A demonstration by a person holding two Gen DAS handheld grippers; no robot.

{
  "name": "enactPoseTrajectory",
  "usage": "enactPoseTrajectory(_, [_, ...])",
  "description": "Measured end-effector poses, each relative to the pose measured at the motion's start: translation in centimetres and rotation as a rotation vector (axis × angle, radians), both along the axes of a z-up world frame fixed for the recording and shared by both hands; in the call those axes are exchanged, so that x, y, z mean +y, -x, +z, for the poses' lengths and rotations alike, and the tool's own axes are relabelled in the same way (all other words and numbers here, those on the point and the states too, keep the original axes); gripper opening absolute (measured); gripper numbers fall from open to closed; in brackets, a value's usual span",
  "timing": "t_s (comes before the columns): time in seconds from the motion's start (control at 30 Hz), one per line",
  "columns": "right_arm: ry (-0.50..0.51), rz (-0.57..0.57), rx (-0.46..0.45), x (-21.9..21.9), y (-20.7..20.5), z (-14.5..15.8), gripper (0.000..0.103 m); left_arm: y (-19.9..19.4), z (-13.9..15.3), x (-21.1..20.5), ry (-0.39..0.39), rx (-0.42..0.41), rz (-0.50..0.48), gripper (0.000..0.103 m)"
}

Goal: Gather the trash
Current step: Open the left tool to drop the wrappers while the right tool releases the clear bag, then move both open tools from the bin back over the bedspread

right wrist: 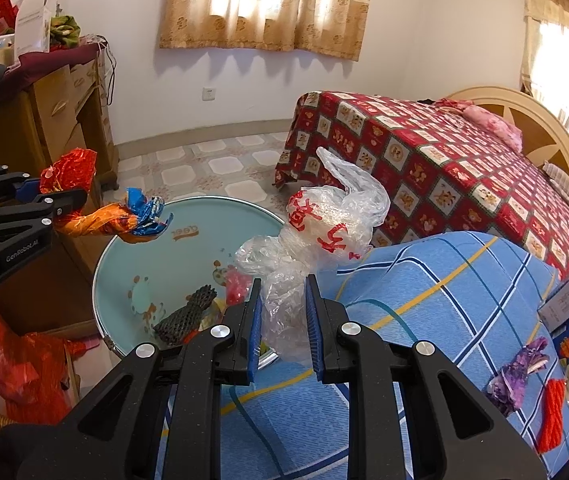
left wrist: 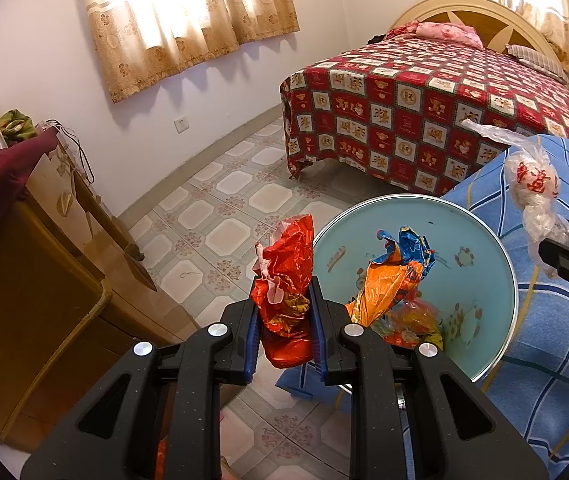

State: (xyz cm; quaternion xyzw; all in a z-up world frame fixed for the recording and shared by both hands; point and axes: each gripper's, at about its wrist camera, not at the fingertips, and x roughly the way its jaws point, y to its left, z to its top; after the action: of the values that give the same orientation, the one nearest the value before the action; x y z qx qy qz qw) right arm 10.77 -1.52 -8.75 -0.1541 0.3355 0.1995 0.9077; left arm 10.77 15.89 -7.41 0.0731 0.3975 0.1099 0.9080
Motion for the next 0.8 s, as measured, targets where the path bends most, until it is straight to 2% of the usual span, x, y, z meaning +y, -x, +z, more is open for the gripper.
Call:
enactPoseTrajectory(0.2, [0.002,0.02,0.003,0.6,0.2,-0.1,0.021,0.1,-0.2,-1.2,0.01,-0.001,-0.022,0.024])
enactPoseTrajectory(0.33, [0.004,0.037,0.003,0.9,0.3,-0.2,0.024,0.4,-0.2,-2.0,0.022,-0.005,-0.039,0.03])
enactPoseTrajectory(0.37, [0.001,0.04,0.0,0.9,0.3,-0.2,0.028,0.5,-0.2,-2.2,0.023,-0.007,-0.039,0.035])
enactPoseTrajectory(0.4, [-0.006,0.042,-0.007,0.8,0.4,-0.2,0.041,0.5,-0.2,-2.2,0.026,-0.01,-0.039,0.046])
enactPoseTrajectory(0.43, [-0.01,0.041,-0.008,0.8,0.4,-0.2,0.047,0.6,-0.1,-2.3,0.026,-0.016,-0.037,0.052])
enactPoseTrajectory(0.47, [-0.017,0.039,-0.008,0.7,0.5,-0.2,0.052,0.6,0.0,-2.4,0.023,-0.02,-0.034,0.053])
enactPoseTrajectory(0.7, [-0.018,0.036,-0.009,0.6,0.6,-0.1,0.059,0.6,0.0,-2.5,0.023,-0.015,-0.022,0.064])
enactPoseTrajectory(0.8, [-0.018,0.035,-0.009,0.6,0.6,-0.1,0.06,0.4,-0.1,-2.0,0.026,-0.011,-0.02,0.065])
